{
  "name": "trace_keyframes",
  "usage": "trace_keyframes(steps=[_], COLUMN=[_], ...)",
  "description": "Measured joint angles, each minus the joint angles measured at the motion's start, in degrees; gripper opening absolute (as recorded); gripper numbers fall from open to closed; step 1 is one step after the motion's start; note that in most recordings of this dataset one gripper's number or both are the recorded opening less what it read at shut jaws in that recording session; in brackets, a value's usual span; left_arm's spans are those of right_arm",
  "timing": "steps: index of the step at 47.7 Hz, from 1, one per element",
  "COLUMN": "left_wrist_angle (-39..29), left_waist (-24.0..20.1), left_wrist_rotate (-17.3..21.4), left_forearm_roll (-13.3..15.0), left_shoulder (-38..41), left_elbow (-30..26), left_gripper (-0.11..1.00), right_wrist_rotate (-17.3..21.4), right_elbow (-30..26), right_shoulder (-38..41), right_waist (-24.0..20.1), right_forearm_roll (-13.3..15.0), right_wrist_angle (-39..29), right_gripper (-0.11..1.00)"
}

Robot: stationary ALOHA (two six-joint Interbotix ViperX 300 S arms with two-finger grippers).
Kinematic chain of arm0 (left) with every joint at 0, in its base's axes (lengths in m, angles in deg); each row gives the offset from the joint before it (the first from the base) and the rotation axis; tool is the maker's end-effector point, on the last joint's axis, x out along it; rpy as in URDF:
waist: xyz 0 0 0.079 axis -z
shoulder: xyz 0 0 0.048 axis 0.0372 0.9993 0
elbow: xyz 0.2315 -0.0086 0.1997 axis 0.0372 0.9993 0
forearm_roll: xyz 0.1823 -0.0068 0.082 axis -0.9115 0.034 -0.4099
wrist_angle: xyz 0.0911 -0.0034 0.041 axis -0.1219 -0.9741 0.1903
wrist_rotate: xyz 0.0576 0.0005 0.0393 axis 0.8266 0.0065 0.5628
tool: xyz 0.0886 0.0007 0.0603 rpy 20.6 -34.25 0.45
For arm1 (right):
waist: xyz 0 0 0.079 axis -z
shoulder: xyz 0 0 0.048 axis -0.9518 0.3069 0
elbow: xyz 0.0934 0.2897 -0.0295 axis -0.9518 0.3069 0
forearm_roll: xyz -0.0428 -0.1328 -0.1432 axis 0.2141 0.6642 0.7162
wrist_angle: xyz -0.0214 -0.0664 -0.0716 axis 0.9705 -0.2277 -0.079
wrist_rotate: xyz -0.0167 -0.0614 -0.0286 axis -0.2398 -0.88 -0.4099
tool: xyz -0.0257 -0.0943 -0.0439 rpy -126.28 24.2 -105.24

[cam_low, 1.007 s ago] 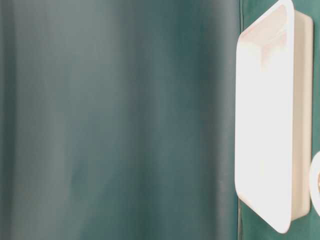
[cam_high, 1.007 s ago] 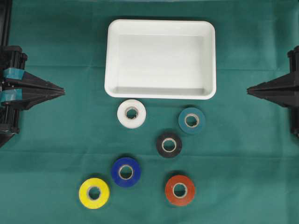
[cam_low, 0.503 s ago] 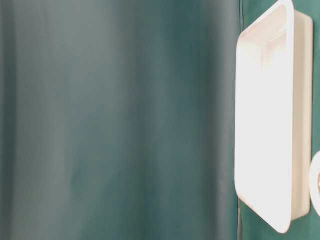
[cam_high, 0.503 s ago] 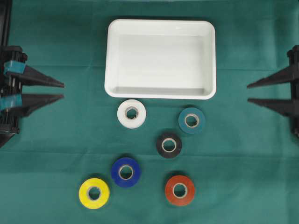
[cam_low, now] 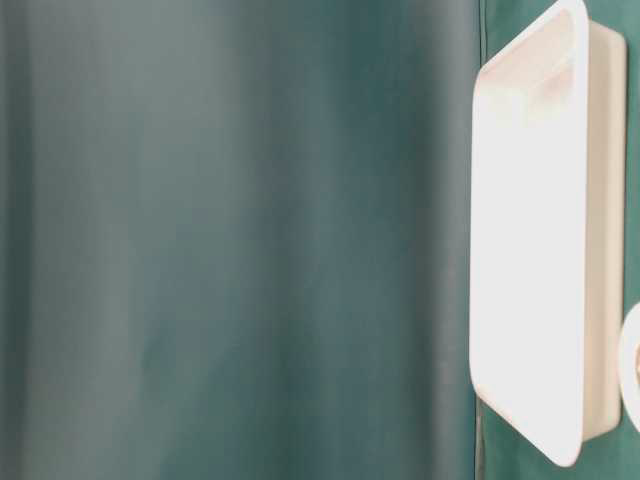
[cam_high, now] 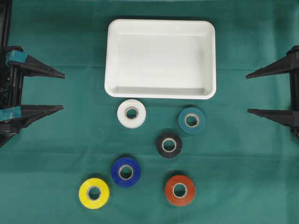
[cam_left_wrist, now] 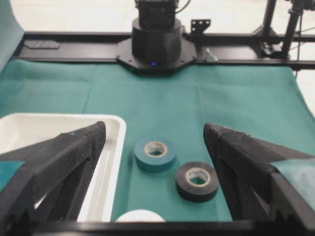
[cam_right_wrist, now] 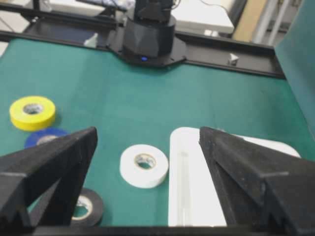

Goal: Pick up the tape from a random location and place it into the white case.
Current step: 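Open the left gripper and start moving it toward the tape rolls, then move the left gripper over the blue tape roll and lower it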

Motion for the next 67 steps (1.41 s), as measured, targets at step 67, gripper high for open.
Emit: trace_keyframes(steps=[67], left_wrist_angle=[2.29], left_waist=[15.21], left_wrist_rotate=[0.18], left_forearm_roll=[0.00], left_shoulder=[15.21], left_elbow=[-6.86], left_gripper=[0.98], right_wrist_rotate=[0.00], right_elbow=[-0.70], right_shoulder=[1.05], right_waist=[0.00], right_forearm_roll=[0.00], right_wrist_angle=[-0.26], right_gripper=[0.92])
